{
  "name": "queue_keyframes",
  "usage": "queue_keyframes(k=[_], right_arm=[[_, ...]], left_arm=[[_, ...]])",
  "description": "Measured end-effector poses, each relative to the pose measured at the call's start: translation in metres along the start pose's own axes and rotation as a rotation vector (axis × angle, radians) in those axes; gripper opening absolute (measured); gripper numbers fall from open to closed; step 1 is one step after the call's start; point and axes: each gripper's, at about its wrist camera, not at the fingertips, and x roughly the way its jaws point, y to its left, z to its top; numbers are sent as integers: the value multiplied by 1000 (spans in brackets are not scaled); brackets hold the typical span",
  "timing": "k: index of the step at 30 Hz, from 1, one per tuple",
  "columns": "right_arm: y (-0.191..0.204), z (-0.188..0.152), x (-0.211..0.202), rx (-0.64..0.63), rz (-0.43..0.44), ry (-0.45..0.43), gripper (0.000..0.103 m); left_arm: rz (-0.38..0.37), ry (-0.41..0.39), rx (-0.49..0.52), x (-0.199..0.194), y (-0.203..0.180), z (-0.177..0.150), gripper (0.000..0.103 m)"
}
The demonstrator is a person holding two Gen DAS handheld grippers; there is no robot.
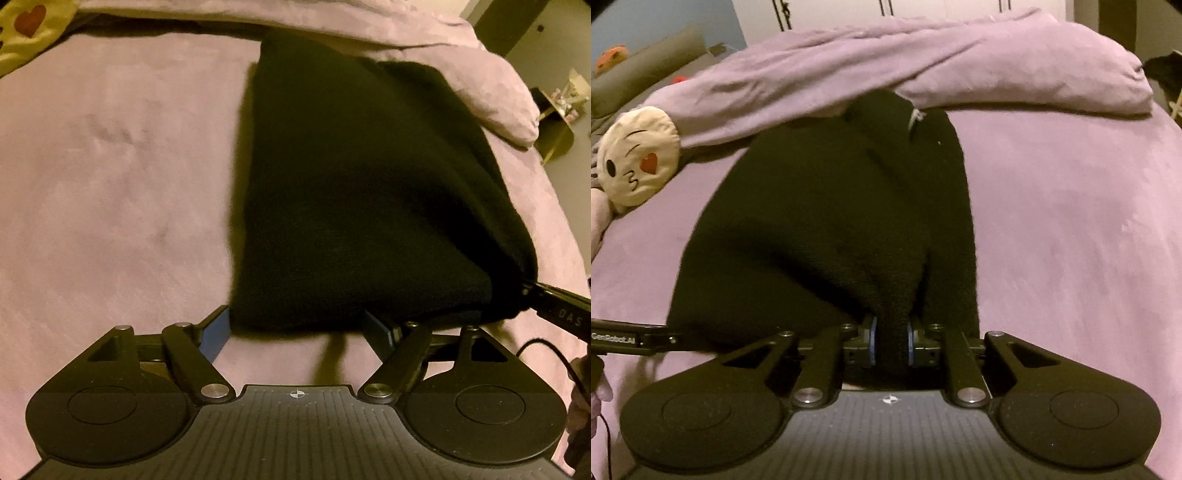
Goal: Fold small clothes
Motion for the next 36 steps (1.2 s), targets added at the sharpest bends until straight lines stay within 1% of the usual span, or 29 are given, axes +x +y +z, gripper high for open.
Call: queue_keyframes(k=[2, 5, 11, 15, 18, 20, 21, 23, 25, 28, 30, 33, 35, 36], right_arm=[[2, 0, 2, 5, -4, 1, 14], [2, 2, -1, 33, 2, 8, 14], [-2, -4, 0, 52, -4, 18, 14], [2, -6, -6, 20, -27, 19, 14], [4, -8, -21, -12, -68, 14, 15], [5, -9, -31, -20, -121, 18, 15], [3, -9, -35, -13, -164, 25, 17], [-4, -6, -46, 29, -190, -2, 17], [-5, 1, -55, 50, -193, -41, 17], [6, 22, -54, 29, -147, -91, 17], [20, 36, -43, -2, -119, -104, 17], [44, 58, -17, -68, -68, -120, 17], [53, 69, 3, -105, -63, -112, 17], [57, 73, 13, -123, -76, -110, 17]], left_arm=[[9, 2, 4, 0, -2, -1, 81], [12, 11, -17, -1, -1, -1, 81], [20, 22, -32, -4, 1, -3, 81], [19, 32, -39, -7, 6, -1, 81], [38, 44, -40, -10, 12, 0, 82], [53, 54, -45, -13, 18, 1, 82], [61, 59, -49, -14, 20, 1, 83], [78, 62, -60, -18, 25, 4, 83], [100, 47, -72, -24, 28, 6, 83], [121, 10, -77, -31, 26, 16, 84], [128, -23, -73, -32, 20, 26, 87], [114, -61, -49, -28, 4, 49, 87], [106, -98, -10, -24, -11, 65, 90], [108, -115, 13, -20, -19, 73, 91]])
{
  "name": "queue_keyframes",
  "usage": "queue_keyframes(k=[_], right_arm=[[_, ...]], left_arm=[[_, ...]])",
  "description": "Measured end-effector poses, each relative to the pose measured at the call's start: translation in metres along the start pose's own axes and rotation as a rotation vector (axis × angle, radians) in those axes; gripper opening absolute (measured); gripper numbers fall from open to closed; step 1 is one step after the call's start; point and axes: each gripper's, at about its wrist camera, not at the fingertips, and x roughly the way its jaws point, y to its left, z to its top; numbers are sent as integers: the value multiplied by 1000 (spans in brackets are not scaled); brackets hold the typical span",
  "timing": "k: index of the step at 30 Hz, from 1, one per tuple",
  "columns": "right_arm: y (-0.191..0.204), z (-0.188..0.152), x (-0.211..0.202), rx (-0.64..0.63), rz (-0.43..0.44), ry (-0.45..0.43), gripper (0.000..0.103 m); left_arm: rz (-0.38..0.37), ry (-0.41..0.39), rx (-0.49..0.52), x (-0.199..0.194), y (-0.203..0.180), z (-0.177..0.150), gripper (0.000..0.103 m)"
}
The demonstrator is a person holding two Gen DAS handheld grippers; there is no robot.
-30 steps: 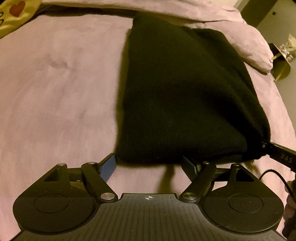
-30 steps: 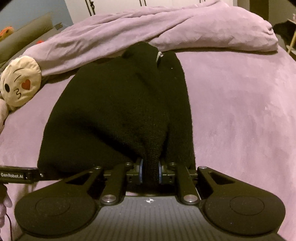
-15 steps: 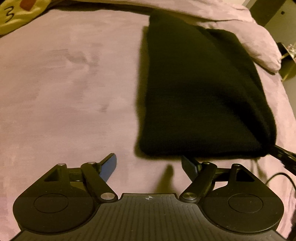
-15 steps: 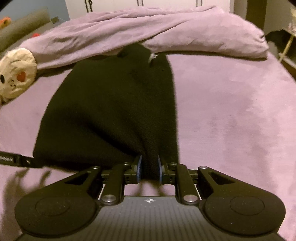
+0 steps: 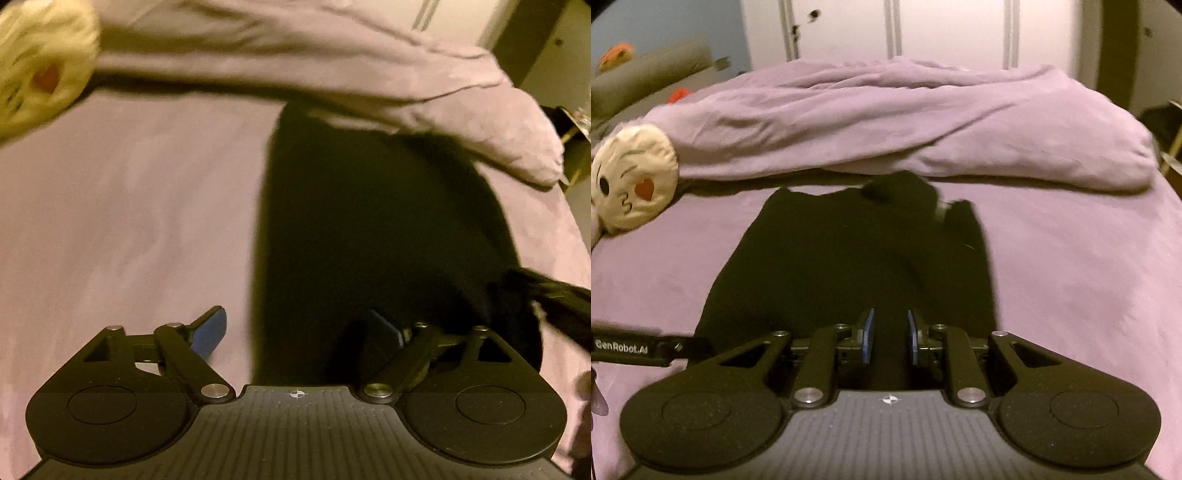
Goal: Fold small clothes
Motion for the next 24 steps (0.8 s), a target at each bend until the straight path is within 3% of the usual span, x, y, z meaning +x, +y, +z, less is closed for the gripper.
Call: queue_keyframes(k=[4, 7, 10, 14, 19, 24], right_arm=[[-6, 10, 34, -19, -42, -2, 17], [-15, 6, 54, -65, -93, 14, 17], [-23, -3, 69, -90, -86, 17, 18], [-36, -10, 77, -64, -42, -14, 19], [-38, -11, 55, 25, -14, -18, 19], [-32, -45, 0, 67, -29, -52, 21]], left_arm=[[7, -72, 45, 18, -22, 28, 92], [13, -66, 59, 41, -31, 39, 92], [58, -64, 111, 59, -36, 33, 98], [56, -68, 132, 76, -30, 26, 103], [13, -45, 53, 65, -19, 28, 103], [-30, -51, 19, 32, -6, 0, 103]])
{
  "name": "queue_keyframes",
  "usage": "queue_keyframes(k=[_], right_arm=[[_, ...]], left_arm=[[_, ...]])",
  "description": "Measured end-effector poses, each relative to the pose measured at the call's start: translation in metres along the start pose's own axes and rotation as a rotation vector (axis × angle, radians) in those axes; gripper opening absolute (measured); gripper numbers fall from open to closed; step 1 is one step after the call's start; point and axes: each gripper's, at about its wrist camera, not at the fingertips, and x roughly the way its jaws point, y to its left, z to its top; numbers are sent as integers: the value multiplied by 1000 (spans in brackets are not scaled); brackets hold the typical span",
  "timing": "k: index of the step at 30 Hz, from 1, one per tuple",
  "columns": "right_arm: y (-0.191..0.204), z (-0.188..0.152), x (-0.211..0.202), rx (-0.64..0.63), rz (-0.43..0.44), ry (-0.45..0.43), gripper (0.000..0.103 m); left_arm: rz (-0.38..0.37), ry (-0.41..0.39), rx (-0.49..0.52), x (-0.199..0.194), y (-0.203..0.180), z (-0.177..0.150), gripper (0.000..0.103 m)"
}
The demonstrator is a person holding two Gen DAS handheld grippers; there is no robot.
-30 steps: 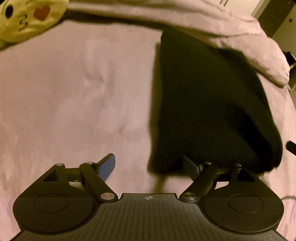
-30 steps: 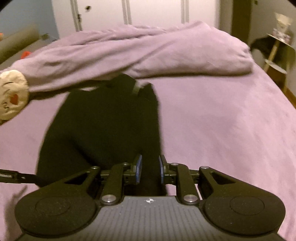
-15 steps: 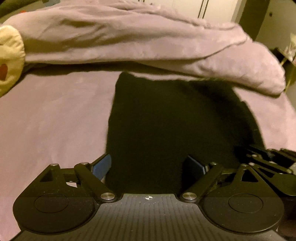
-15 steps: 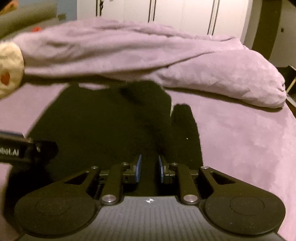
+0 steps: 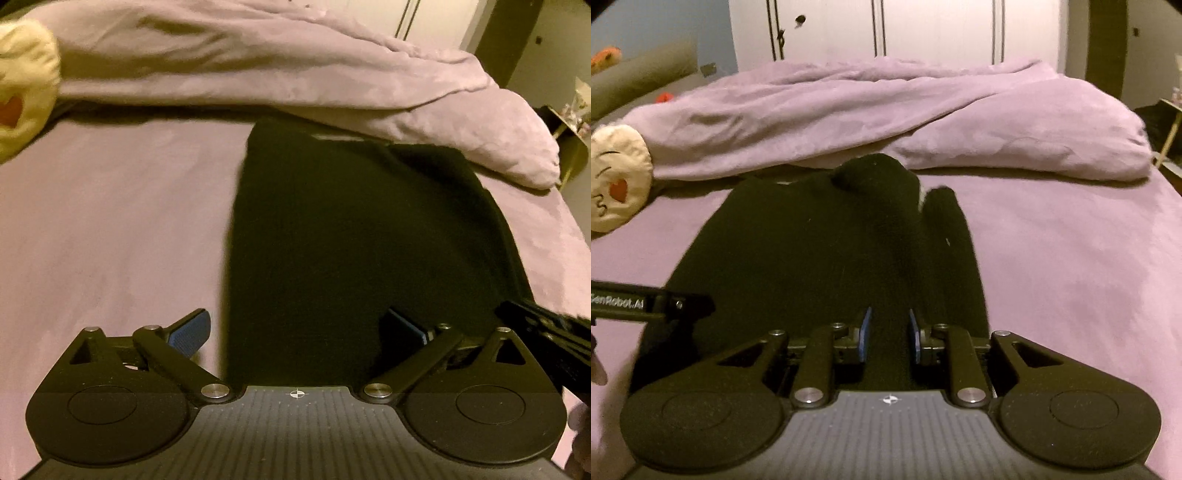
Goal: Fold small clothes
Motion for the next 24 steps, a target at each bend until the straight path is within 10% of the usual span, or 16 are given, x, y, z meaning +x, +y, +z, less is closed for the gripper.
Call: queue_keyframes(k=[17, 21, 24], right_arm=[[-17, -33, -15, -31, -68, -5, 45], [-20, -35, -28, -89, -233, -35, 48], [-30, -47, -54, 30, -129, -43, 54]], left_arm=[[26, 59, 18, -11, 16, -67, 103], [47, 4, 51, -16, 14, -78, 103], [53, -54, 78, -29, 9, -93, 103]])
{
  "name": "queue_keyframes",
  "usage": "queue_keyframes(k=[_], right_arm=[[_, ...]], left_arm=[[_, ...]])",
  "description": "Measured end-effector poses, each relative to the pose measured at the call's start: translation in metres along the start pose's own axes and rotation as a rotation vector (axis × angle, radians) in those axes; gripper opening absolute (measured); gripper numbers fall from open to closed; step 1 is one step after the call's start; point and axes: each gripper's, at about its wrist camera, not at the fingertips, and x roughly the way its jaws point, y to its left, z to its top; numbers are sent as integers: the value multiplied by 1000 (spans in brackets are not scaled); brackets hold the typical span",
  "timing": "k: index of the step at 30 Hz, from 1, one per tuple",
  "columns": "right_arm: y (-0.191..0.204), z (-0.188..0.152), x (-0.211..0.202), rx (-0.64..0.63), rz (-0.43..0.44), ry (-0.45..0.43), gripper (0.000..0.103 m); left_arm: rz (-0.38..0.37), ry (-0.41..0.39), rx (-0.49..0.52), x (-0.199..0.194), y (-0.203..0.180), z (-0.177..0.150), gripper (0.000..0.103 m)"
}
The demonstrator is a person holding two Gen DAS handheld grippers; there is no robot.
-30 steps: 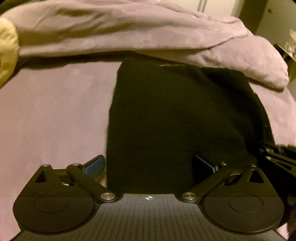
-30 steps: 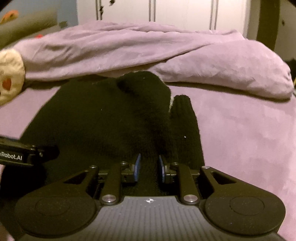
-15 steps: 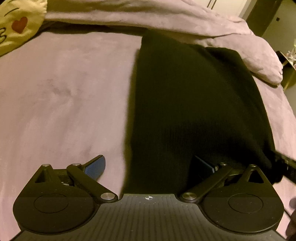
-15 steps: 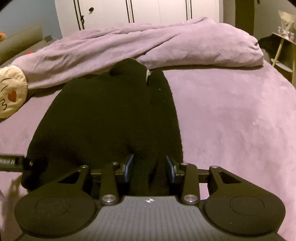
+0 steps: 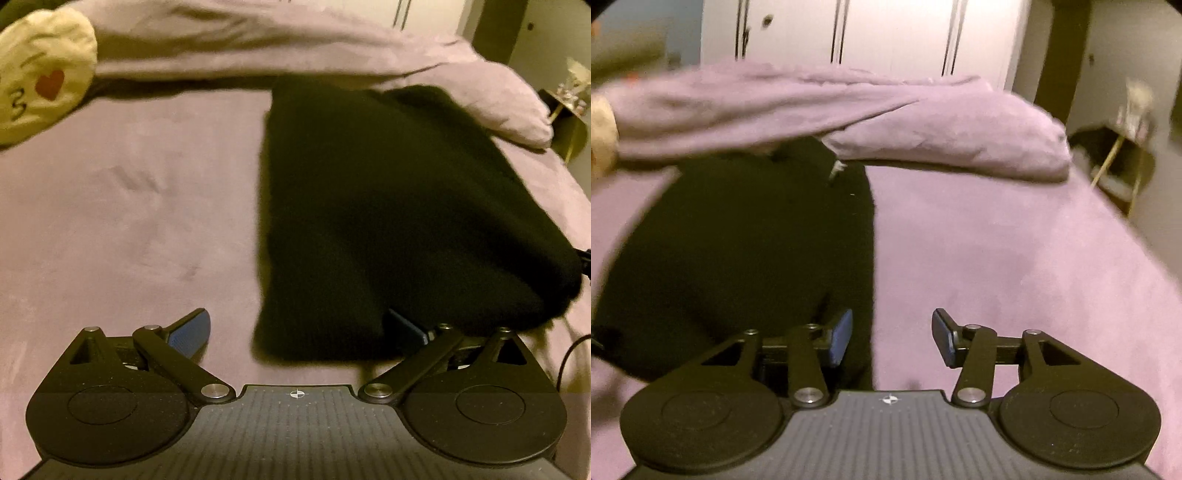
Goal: Fold small clothes
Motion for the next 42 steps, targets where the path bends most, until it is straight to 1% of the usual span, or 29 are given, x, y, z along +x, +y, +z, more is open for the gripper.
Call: queue_keyframes(k=[1, 2, 4, 5, 6, 9, 12, 13, 15, 18, 20, 22, 25, 29, 32, 35, 37, 42], right_arm=[[1, -6, -10, 10, 16, 4, 65], [3, -12, -21, 1, 20, 4, 70], [11, -27, -47, -40, 60, 7, 89], [15, -35, -61, -61, 77, 14, 93], [19, -43, -76, -81, 85, 23, 99], [26, -66, -116, -110, 98, 86, 99], [29, -78, -136, -93, 109, 181, 99], [28, -80, -140, -83, 117, 192, 99], [29, -84, -145, -43, 118, 185, 99], [33, -89, -145, -15, 66, 177, 99], [39, -89, -139, -58, 29, 183, 99], [47, -90, -133, -103, -10, 189, 99], [54, -88, -121, -130, -20, 191, 99], [63, -85, -108, -151, -33, 166, 99], [69, -82, -102, -170, -27, 126, 99], [69, -78, -94, -178, -7, 101, 99], [67, -77, -84, -161, -3, 110, 99], [58, -77, -63, -107, 20, 148, 99]], left_arm=[[7, -12, 10, -7, -3, -8, 103], [17, -19, 20, -13, -6, -16, 103], [38, -32, 37, -29, -13, -37, 103], [45, -37, 40, -39, -16, -47, 103], [49, -40, 42, -52, -19, -57, 103], [67, -24, 20, -95, -23, -86, 103], [98, 27, -32, -125, -19, -103, 103], [100, 44, -47, -133, -19, -106, 103], [105, 66, -42, -139, -22, -108, 103], [148, 71, -8, -142, -28, -104, 103], [166, 63, 10, -143, -32, -100, 103], [191, 26, 30, -142, -36, -98, 103], [231, 5, 76, -133, -44, -96, 103], [200, 16, 66, -116, -46, -92, 103], [204, 13, 75, -105, -49, -89, 103], [208, -7, 89, -96, -53, -86, 103], [177, -16, 82, -90, -54, -84, 103], [123, 1, 46, -72, -52, -83, 103]])
